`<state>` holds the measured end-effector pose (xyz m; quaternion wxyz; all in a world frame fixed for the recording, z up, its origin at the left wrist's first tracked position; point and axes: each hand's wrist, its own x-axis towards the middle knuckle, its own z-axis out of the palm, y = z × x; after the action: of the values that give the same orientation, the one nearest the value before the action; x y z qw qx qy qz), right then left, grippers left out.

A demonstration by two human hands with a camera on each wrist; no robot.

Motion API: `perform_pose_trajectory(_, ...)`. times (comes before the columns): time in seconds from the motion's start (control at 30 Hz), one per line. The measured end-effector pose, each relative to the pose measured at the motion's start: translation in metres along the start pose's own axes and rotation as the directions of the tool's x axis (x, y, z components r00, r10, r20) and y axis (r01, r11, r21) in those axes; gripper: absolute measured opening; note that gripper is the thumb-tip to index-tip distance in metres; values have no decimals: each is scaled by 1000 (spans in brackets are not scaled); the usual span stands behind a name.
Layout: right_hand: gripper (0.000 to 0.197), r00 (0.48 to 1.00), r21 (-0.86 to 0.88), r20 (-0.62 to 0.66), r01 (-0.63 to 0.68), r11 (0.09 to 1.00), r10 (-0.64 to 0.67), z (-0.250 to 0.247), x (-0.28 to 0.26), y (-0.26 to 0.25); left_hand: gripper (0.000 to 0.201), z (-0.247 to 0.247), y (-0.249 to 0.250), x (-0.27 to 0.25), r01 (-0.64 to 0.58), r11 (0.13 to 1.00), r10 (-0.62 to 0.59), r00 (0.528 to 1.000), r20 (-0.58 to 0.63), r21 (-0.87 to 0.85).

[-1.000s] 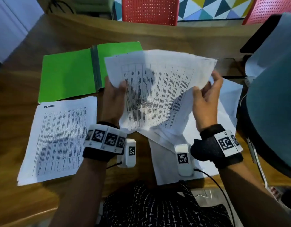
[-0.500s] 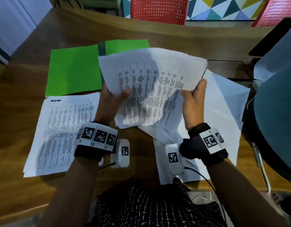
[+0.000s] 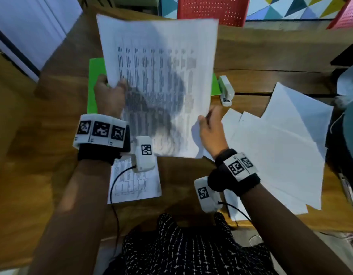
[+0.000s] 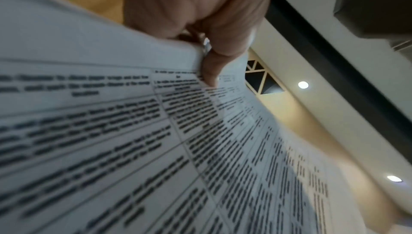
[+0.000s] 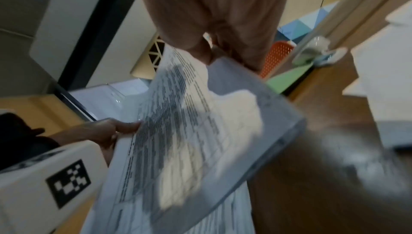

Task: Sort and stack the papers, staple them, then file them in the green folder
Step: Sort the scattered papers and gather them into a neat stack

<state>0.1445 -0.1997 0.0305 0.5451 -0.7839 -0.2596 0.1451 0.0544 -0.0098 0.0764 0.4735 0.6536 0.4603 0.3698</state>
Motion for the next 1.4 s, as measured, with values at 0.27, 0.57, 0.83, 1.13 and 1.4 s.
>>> perform_pose_trajectory(0.27, 10, 851, -410, 388, -183, 893, 353, 84, -24, 14, 22, -75, -98, 37, 235, 901, -256, 967, 8, 365)
perform_pose_trajectory(0.57, 36, 802, -552, 340, -252, 795, 491, 122, -42, 29, 39, -94, -149, 18, 328, 741, -417, 909, 19, 586)
perform_pose_trajectory(0.83, 42, 780, -660, 450, -39, 751, 435, 117, -40, 36, 58, -61, -133, 4, 455, 589, -523, 845, -114, 668)
perform_pose_trajectory(1.13, 40, 876, -597, 50, -359, 717, 480, -57, 28, 82, 38, 53, -77, -25, 85, 848, -225, 951, 210, 523)
perform_pose_trajectory(1.4, 75, 815, -768, -141, -449, 457, 562, -184, 41, 139, 73, 174, -70, -106, 15, 752, -426, 774, 468, 659)
